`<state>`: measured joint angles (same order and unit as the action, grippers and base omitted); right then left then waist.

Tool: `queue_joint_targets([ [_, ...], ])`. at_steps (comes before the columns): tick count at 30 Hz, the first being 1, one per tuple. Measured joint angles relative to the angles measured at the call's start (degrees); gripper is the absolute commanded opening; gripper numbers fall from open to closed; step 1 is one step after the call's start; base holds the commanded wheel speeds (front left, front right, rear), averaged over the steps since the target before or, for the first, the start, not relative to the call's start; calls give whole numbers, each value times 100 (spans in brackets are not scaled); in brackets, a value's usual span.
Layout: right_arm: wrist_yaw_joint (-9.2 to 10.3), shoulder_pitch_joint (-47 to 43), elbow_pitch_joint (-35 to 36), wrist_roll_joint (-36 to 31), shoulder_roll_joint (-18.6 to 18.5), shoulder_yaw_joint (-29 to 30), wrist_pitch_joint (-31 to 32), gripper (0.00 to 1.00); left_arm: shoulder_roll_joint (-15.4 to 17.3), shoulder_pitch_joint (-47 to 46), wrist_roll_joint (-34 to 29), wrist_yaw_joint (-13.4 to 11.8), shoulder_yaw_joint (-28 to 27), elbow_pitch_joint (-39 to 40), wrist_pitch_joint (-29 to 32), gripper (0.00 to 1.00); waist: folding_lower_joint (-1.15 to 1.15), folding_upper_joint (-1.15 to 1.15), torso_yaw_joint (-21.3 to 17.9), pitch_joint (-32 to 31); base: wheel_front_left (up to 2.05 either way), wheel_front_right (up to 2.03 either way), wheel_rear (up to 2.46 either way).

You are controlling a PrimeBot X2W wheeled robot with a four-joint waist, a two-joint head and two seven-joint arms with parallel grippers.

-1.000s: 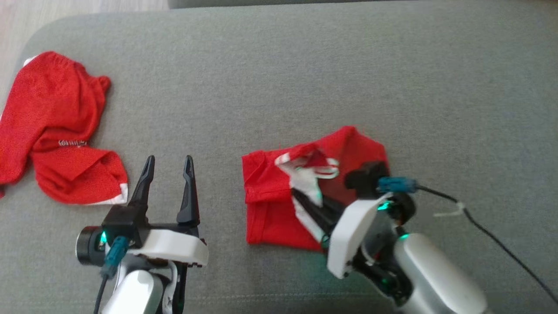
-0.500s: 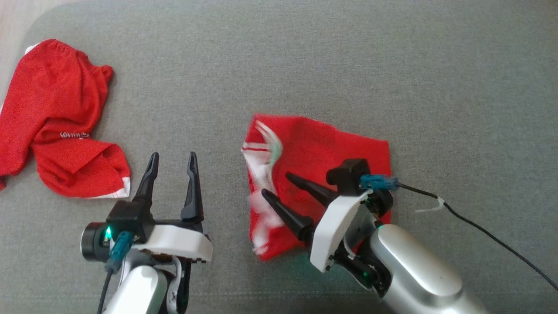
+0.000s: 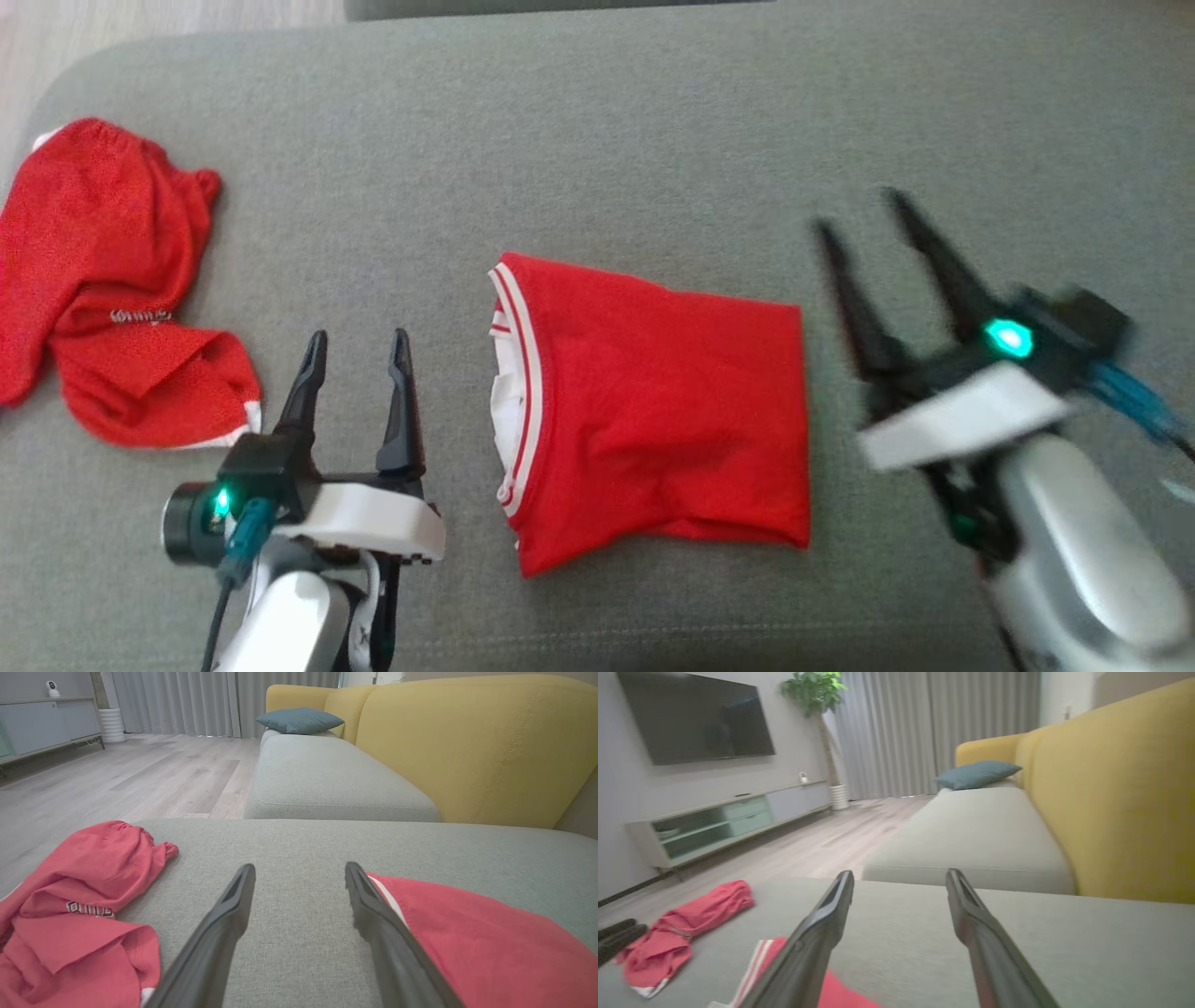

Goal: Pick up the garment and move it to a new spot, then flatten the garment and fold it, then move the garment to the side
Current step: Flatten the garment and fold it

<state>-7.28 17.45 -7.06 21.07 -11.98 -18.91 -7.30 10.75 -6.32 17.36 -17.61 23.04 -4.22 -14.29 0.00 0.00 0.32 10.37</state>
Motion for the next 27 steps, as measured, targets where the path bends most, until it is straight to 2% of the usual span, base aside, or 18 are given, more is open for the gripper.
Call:
queue_joint_targets([
  [3,0,-652,297,-304,4,742,37,100,41,37,-5,-35,-26,10,-1,100,0,0,-61,-85,0,0,0],
  [4,0,-652,297,-304,4,742,37,100,41,37,-5,-35,-26,10,-1,100,0,0,-61,-85,0,0,0],
  [7,0,-1191,599,-486,63,1312,191,100,102,69,-7,-63,-80,35,-1,100,0,0,-121,-188,0,0,0],
  [10,0,-1552,880,-580,180,1611,352,100,174,194,-16,-64,-123,69,-1,100,0,0,-177,-307,0,0,0],
  [19,0,-2186,1410,-679,438,1766,767,100,353,453,-67,-114,-108,253,11,100,0,0,-287,-686,0,0,0],
  [27,0,-2512,1515,-623,553,1777,1033,100,467,803,-118,-207,-34,377,168,100,0,0,-317,-929,0,0,0],
])
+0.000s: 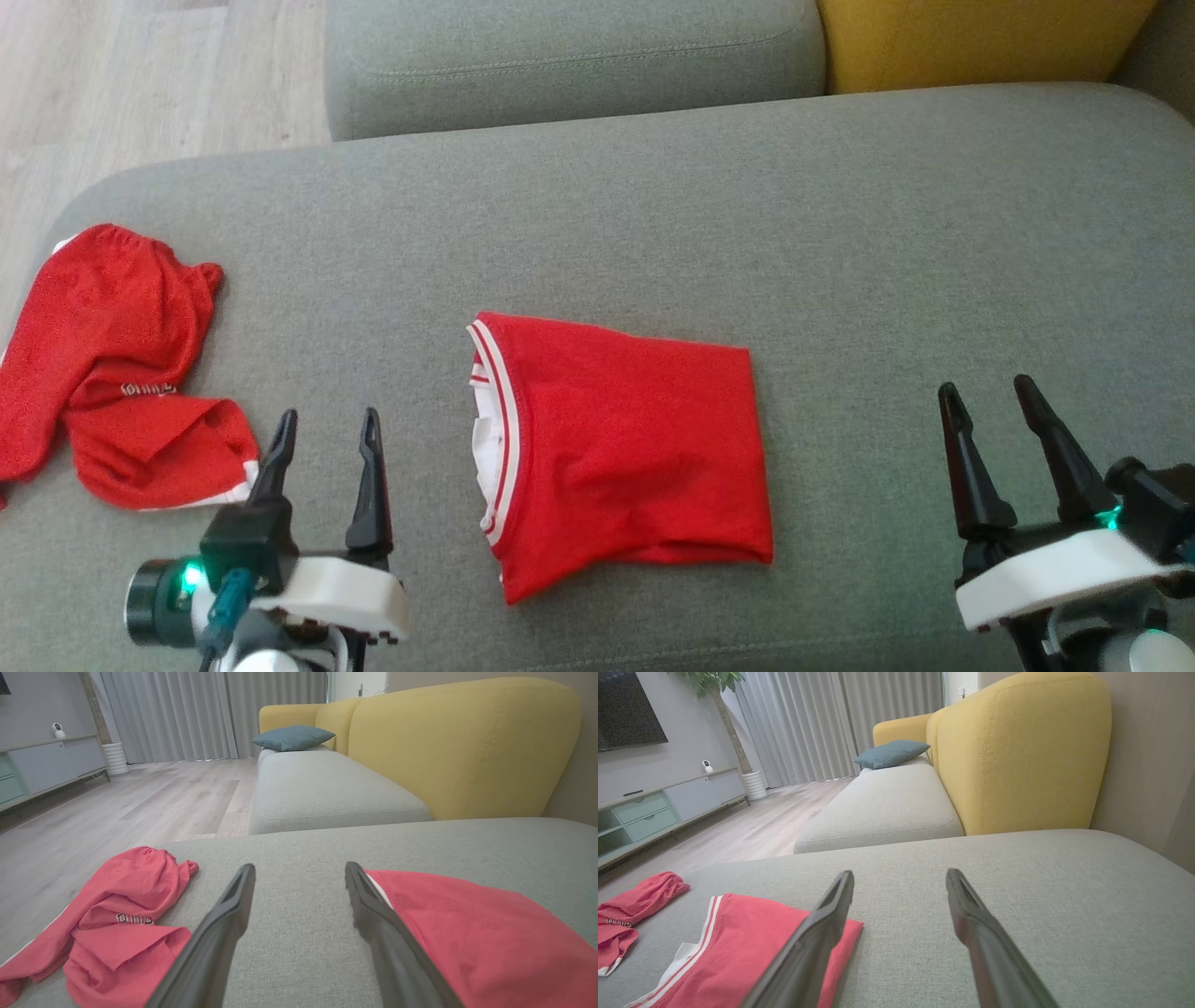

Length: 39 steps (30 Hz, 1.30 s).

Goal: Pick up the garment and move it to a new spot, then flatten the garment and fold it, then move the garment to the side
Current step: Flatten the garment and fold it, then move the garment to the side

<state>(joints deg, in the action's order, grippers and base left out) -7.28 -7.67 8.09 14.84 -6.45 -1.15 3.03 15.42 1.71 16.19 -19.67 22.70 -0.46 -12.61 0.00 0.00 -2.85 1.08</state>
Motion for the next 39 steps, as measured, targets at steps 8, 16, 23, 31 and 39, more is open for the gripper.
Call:
queue_joint_targets([
  [8,0,-19,47,30,12,4,60,100,47,56,0,-53,36,54,91,100,0,0,10,-27,0,0,0],
  [16,0,-19,46,37,14,10,102,100,64,56,0,-104,36,79,92,100,0,0,14,-21,0,0,0],
  [23,0,-18,46,31,14,33,105,100,79,53,1,-110,36,89,91,100,0,0,44,26,0,0,0],
  [31,0,49,-197,-45,-133,-107,436,100,77,-161,-48,-109,68,146,82,100,0,0,213,342,0,0,0],
  [39,0,685,-1128,103,-193,-788,623,100,25,-655,-109,-100,79,112,-41,100,0,0,487,776,0,0,0],
])
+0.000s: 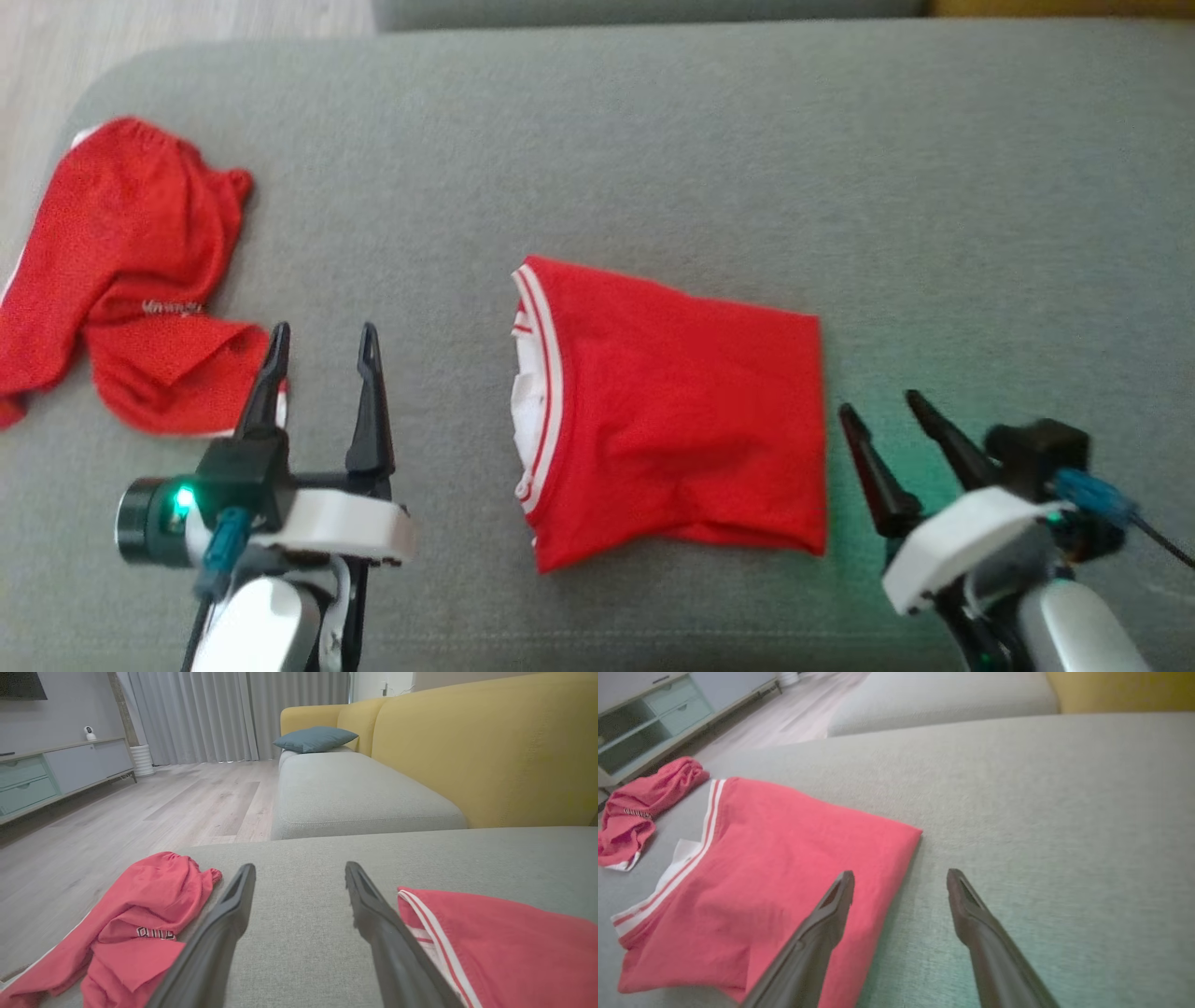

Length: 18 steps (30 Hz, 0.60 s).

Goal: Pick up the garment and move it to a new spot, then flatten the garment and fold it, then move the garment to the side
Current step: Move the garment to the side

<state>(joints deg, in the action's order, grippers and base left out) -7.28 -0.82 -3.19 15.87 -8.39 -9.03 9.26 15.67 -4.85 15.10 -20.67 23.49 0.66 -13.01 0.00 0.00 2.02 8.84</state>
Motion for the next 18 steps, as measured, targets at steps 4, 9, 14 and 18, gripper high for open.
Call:
queue_joint_targets([
  [4,0,404,-719,127,40,-214,24,100,-52,-148,-43,8,0,-75,-66,100,0,0,150,212,0,0,0],
  [9,0,793,-1517,268,89,-392,296,100,-165,-318,-75,52,12,-112,-79,100,0,0,306,373,0,0,0],
  [14,0,1140,-1677,444,86,-619,568,0,-194,-359,-90,51,13,-168,-122,100,0,0,344,414,0,0,0],
  [18,0,1167,-1628,488,62,-798,577,0,-199,-357,-112,48,-4,-180,-127,100,0,0,253,400,0,0,0],
])
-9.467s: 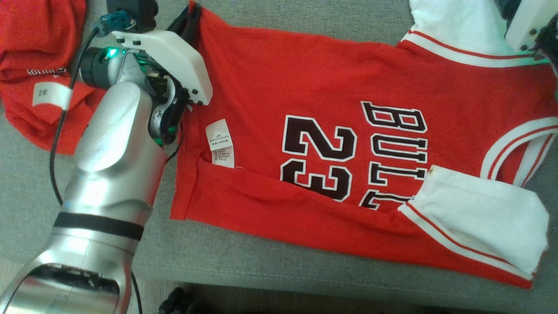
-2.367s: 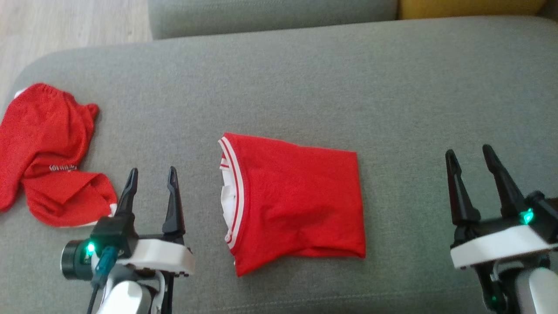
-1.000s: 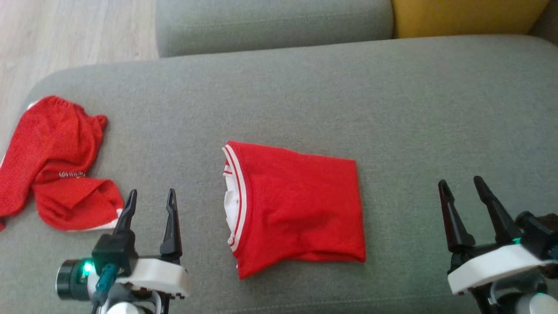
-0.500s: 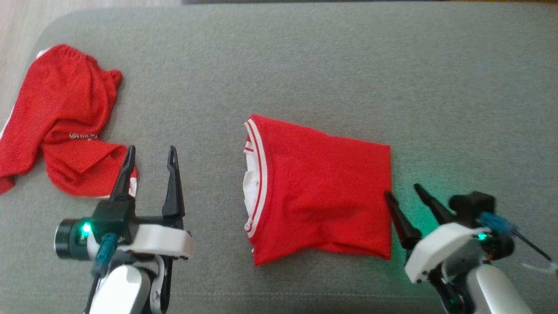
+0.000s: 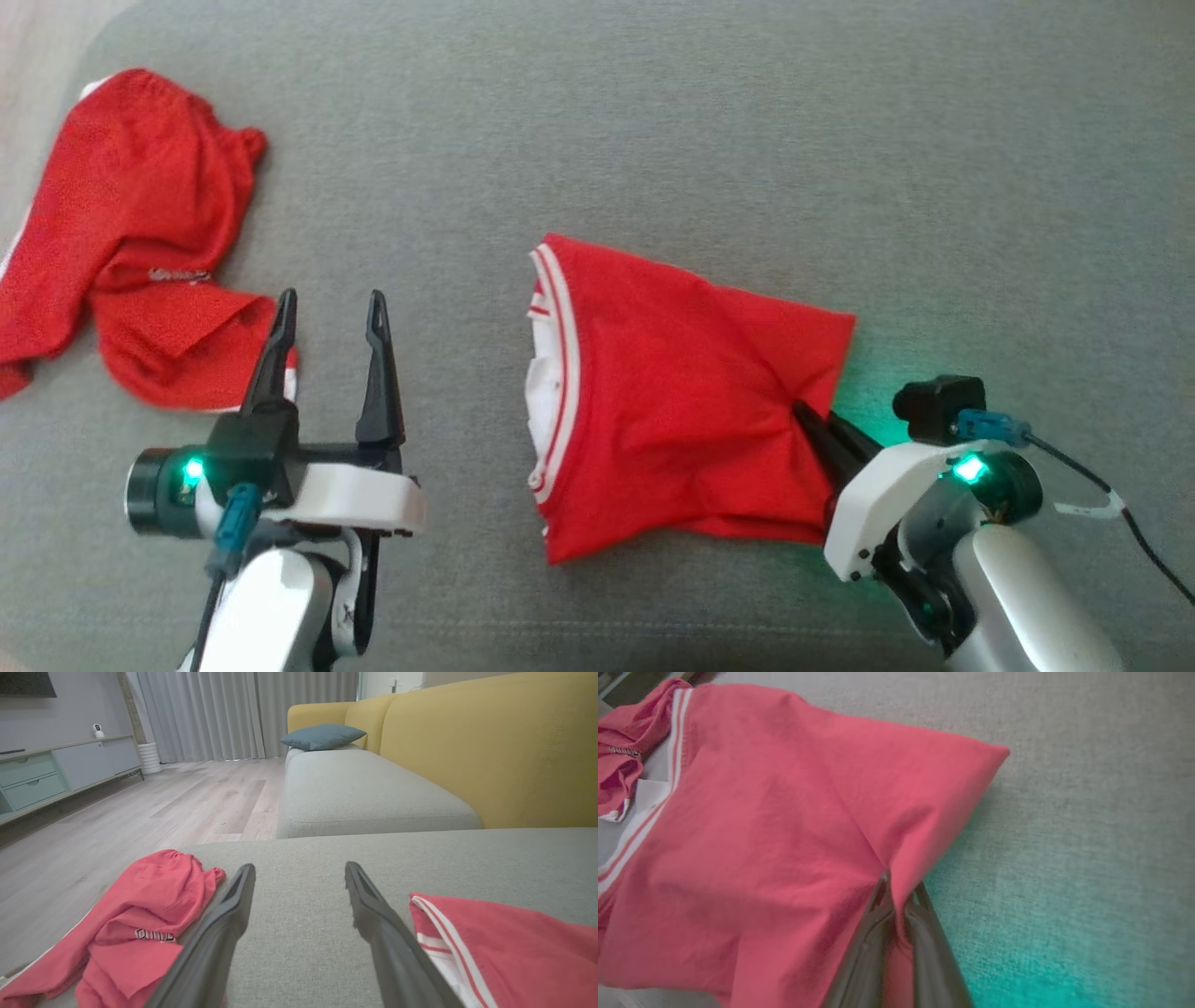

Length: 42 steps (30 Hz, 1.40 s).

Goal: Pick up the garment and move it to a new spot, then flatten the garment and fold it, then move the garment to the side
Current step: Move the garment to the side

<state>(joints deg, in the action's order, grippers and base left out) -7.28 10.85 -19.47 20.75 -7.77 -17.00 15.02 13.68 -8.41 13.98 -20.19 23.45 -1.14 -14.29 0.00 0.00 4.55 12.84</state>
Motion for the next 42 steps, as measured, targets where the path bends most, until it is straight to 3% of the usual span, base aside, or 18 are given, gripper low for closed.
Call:
queue_joint_targets([
  [6,0,33,420,-68,-214,-289,-167,0,10,3,-31,3,-12,33,-1,100,0,0,-377,-6,0,0,0],
  [14,0,558,657,-75,-753,-204,-205,0,12,-241,-197,134,121,111,-1,100,0,0,-1103,159,0,0,0],
  [23,0,1848,-97,-58,-1543,535,-485,0,-4,-1102,-437,402,422,87,67,100,0,0,-1672,727,0,0,0],
  [31,0,2565,-947,-58,-2248,1278,-834,0,-20,-1596,-624,515,610,90,142,100,0,0,-1873,1235,0,0,0],
  [42,0,3167,-1522,-66,-2336,1680,-1131,0,-83,-2062,-740,615,766,97,193,100,0,0,-1855,1734,0,0,0],
])
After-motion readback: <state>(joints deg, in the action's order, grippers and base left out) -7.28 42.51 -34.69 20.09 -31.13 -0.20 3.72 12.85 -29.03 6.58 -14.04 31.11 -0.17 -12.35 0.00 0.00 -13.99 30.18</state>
